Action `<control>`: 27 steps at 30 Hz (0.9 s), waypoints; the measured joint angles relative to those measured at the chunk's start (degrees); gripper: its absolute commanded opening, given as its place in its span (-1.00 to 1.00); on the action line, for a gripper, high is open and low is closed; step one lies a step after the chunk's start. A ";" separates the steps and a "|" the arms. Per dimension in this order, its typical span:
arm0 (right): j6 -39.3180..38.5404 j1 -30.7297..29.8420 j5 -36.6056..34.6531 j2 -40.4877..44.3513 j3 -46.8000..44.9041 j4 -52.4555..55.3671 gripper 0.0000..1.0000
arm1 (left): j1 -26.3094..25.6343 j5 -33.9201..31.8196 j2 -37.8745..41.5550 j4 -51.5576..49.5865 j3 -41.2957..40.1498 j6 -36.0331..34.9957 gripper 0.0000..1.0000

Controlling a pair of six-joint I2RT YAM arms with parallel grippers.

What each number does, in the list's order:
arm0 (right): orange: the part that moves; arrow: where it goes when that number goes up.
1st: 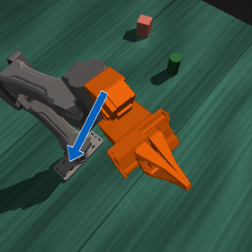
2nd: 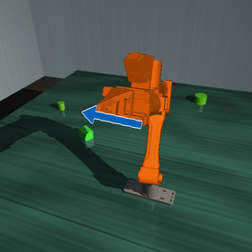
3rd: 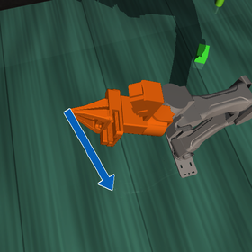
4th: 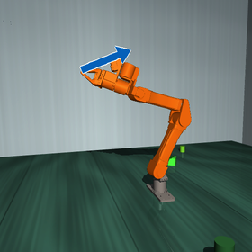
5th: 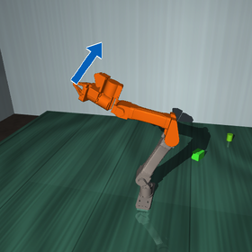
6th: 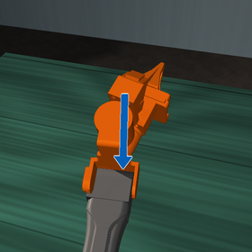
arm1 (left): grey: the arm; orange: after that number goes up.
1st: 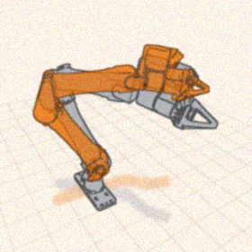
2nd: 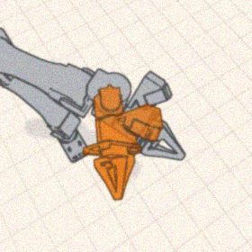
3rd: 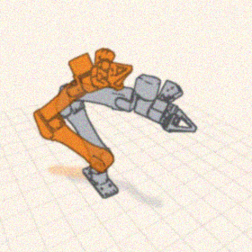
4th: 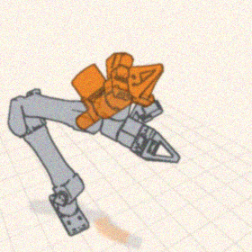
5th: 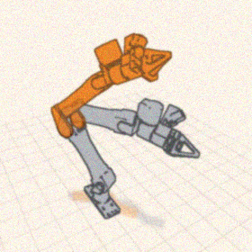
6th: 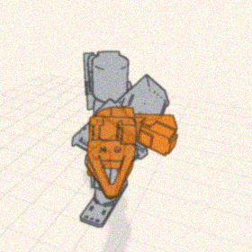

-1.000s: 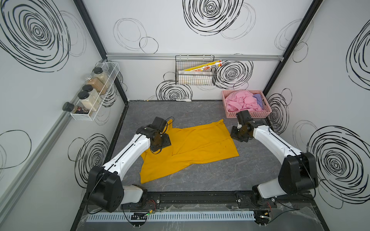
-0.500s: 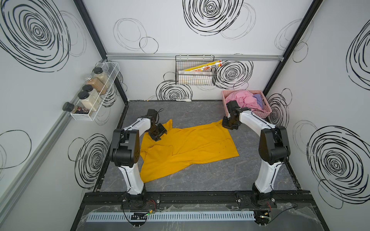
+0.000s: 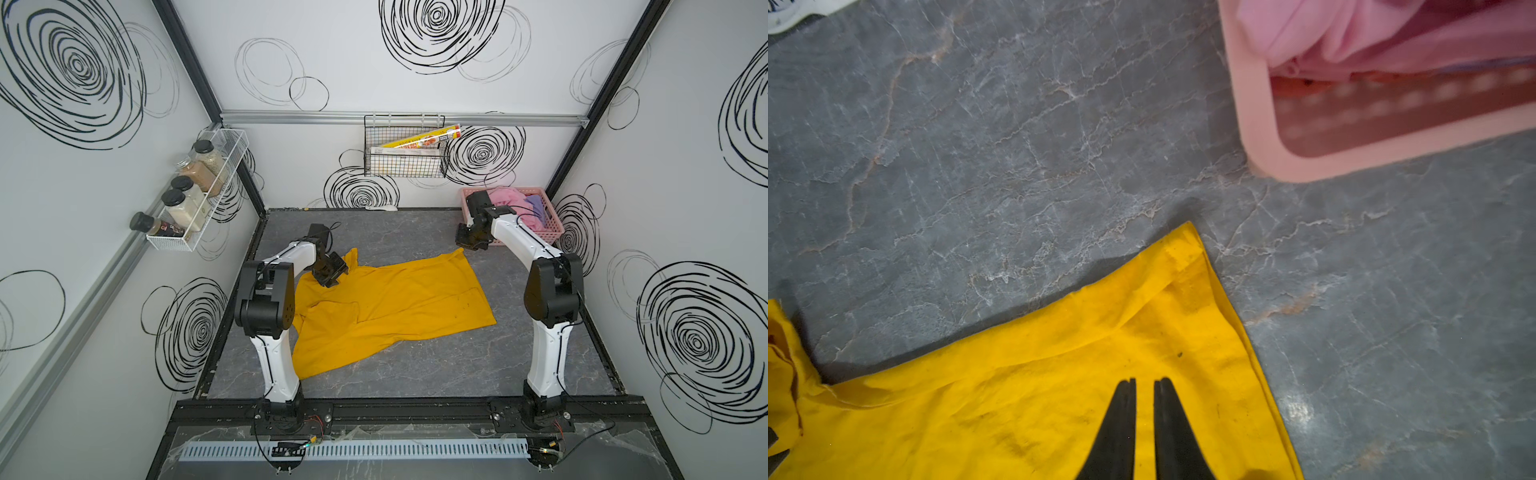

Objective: Fold and stack t-shirts
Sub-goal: Smooth out the T-shirt at the center of the board.

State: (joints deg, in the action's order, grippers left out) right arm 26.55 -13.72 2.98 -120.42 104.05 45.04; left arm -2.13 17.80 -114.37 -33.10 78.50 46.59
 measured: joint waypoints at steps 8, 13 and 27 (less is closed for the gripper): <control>0.00 0.07 2.05 -0.61 -1.09 0.24 -0.73 | 0.13 -2.08 -3.04 -0.07 2.67 0.35 -0.51; -0.02 0.09 2.34 -0.61 -1.09 0.26 -0.73 | 0.74 -2.45 -4.39 -0.92 4.50 -0.15 -1.00; 0.00 0.09 2.19 -1.77 -1.77 0.17 -0.67 | 2.71 -1.27 -5.27 -3.50 19.58 -0.50 -1.00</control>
State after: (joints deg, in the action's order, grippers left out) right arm 26.55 -13.63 5.17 -122.19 102.28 45.21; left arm 0.58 16.53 -119.63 -36.60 98.08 46.09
